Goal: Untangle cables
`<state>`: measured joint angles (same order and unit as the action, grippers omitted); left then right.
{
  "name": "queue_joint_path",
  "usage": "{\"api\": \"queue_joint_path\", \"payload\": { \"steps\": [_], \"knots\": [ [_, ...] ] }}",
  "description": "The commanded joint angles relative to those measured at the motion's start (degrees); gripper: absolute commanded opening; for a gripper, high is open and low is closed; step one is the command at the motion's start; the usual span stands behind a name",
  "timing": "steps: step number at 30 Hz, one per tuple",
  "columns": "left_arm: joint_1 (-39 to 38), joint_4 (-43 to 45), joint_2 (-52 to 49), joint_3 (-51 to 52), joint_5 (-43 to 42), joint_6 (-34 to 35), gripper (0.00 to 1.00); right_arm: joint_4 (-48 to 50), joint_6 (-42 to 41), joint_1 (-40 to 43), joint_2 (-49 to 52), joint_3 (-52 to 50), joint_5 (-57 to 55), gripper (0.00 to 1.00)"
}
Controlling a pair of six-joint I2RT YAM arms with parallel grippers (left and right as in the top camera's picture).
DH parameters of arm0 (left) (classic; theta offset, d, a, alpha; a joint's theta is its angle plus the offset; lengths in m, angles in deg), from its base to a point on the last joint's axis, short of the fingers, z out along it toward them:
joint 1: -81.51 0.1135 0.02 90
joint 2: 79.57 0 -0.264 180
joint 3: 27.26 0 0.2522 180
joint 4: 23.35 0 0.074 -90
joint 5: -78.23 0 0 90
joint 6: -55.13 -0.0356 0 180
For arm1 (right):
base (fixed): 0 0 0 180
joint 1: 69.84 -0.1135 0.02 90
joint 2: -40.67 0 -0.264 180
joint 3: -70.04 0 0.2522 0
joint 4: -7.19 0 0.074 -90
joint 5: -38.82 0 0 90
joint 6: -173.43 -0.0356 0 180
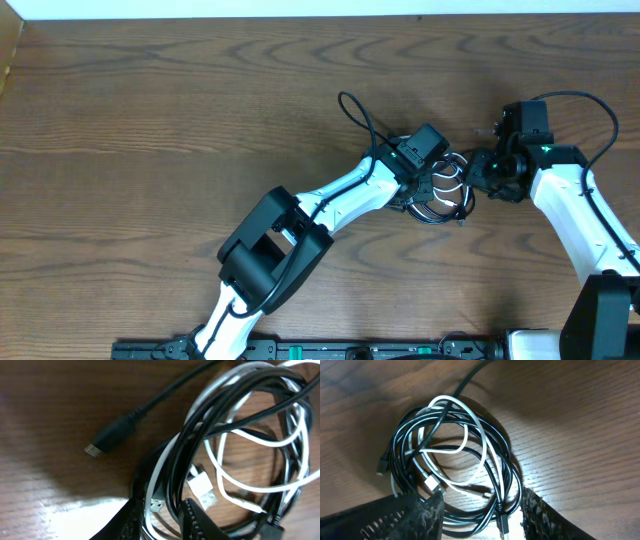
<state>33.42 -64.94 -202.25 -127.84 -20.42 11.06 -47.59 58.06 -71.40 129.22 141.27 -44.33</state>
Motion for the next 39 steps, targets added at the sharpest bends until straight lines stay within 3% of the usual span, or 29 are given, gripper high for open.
{"api": "queue_joint_path", "payload": {
  "steps": [1,4,6,20,25,39],
  "knots": [
    [0.1,-0.2,-3.5,-0.2,2.3,0.7,0.25,-0.2,0.6,0.0,0.3,-0.2,0.1,0.46],
    [0.1,-0.1,-4.3,-0.2,2.3,0.7,0.19,-0.2,0.6,0.0,0.3,-0.2,0.2,0.46],
    [0.1,-0.2,-4.5,-0.2,2.4,0.7,0.08,-0.2,0.6,0.0,0.3,-0.2,0.1,0.46],
    [3.1,-5.9,-0.5,-0.3,4.4,-4.4,0.07,1.1,3.2,0.0,0.3,-0.2,5.1,0.47],
    [3.4,-5.3,1.8,-0.3,2.1,-8.8,0.07,3.4,2.8,0.0,0.3,-0.2,12.0,0.45],
    [10.6,-7.5,5.0,-0.3,-12.7,-9.8,0.07,9.0,-1.0,-3.0,8.0,-0.2,18.0,0.35]
  ]
}}
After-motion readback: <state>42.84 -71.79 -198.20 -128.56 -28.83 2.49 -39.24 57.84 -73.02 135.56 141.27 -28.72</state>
